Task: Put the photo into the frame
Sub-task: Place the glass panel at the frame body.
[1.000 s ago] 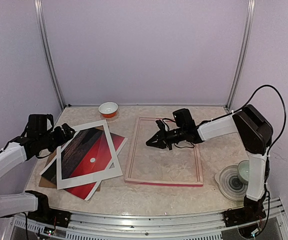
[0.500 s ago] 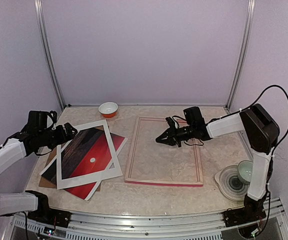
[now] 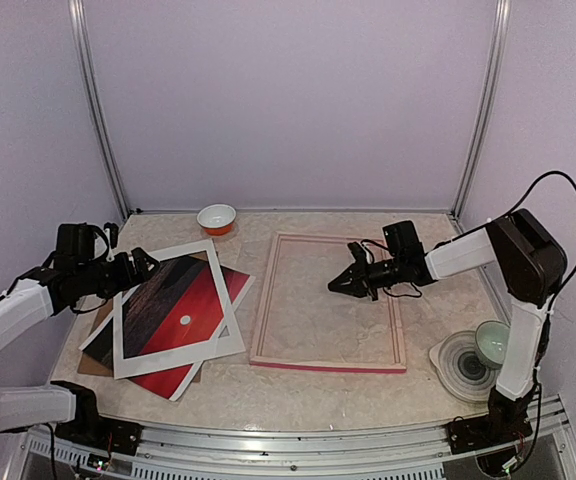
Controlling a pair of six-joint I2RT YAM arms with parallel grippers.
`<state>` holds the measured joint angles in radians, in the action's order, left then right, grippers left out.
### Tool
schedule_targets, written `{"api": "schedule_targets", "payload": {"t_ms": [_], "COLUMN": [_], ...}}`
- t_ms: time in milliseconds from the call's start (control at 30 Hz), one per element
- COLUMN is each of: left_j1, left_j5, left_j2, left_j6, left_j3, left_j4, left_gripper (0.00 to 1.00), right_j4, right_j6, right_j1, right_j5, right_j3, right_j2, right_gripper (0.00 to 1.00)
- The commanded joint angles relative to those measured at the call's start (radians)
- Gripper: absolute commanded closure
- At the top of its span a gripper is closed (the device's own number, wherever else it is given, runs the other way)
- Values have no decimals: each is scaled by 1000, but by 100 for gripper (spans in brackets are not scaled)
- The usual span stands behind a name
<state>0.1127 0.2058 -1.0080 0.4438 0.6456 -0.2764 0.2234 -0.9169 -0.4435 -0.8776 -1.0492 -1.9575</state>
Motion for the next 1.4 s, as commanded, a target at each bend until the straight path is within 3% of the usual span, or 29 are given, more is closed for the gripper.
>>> {"api": "schedule_targets", "payload": {"t_ms": [0, 1367], "left_j1": [-2, -5], "left_j5": [30, -1], "left_j2": [-5, 5], "left_j6": [-14, -13], "left_j3": [-9, -14], "left_j4": [32, 20], "left_gripper": [1, 1], "right_j4": [46, -23], "right_j6": [18, 109], "right_j1": [24, 129], "right_j5": [-24, -60], "right_j3": [22, 87], "right_j2": [38, 66], "right_gripper": [100, 100]}}
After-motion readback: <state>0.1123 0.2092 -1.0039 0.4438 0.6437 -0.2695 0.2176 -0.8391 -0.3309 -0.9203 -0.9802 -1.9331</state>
